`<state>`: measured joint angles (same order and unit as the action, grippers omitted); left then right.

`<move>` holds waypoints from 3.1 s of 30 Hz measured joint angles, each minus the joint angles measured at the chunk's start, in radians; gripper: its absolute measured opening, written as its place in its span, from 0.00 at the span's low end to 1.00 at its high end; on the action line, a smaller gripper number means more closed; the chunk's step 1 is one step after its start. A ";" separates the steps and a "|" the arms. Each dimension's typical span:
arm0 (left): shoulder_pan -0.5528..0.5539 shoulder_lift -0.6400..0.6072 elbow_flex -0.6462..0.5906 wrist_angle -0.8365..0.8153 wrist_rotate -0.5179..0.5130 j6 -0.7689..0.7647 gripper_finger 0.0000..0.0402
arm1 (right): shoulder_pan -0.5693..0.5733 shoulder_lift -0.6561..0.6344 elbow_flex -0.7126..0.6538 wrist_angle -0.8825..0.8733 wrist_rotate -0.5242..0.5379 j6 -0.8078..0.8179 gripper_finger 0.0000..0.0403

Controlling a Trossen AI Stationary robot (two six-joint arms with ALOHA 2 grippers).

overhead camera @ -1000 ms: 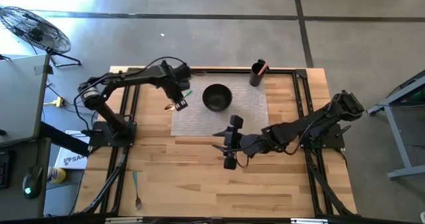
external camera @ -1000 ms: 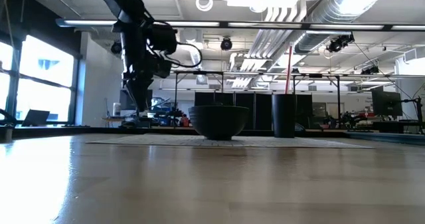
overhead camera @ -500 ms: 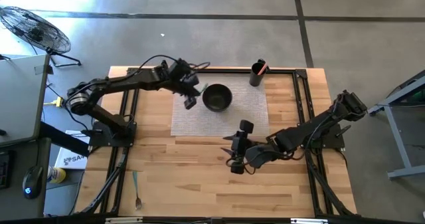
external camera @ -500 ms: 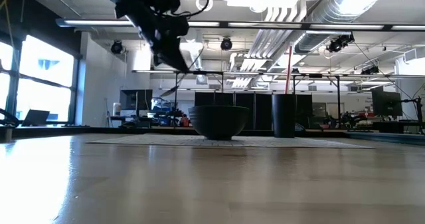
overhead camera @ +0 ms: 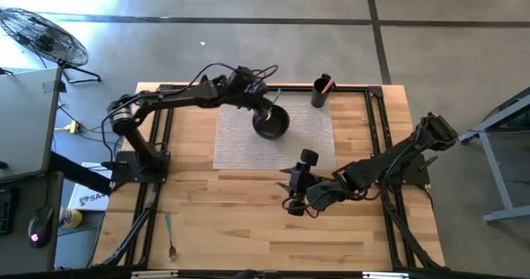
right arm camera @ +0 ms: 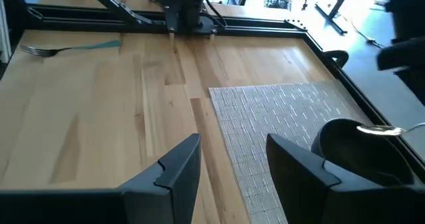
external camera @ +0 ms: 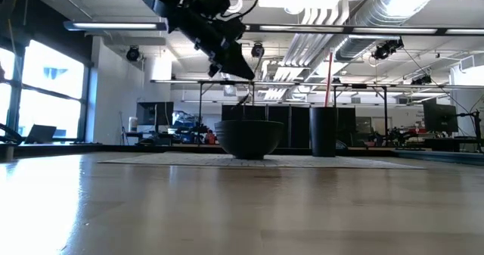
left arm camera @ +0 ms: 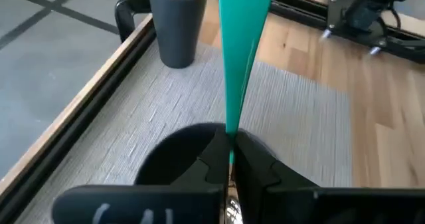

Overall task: Pick & Place Utensil
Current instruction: Put the green spoon into the black bowl, then put the green fork into the black bowl

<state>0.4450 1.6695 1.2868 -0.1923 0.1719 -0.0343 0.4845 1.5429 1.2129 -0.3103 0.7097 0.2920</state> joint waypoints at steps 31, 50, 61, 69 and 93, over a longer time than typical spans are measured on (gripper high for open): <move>-0.034 0.250 0.063 0.010 -0.117 -0.132 0.01 | 0.000 0.000 0.000 0.009 -0.005 -0.001 0.41; -0.033 0.385 0.273 -0.202 -0.183 -0.225 0.01 | 0.000 0.000 0.000 0.061 -0.028 0.048 0.41; -0.033 0.385 0.272 -0.193 -0.216 -0.233 0.10 | -0.002 0.000 0.000 0.068 -0.015 0.077 0.41; -0.033 0.375 0.271 -0.185 -0.204 -0.196 0.16 | 0.000 0.000 0.000 0.068 -0.010 0.130 0.41; -0.434 -0.563 -0.291 -0.756 -0.081 -0.371 0.16 | -0.016 0.000 0.000 0.060 -0.008 -0.007 0.41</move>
<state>0.0107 1.1065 0.9960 -0.9478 0.0909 -0.4052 0.4681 1.5429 1.2127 -0.2501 0.7017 0.2852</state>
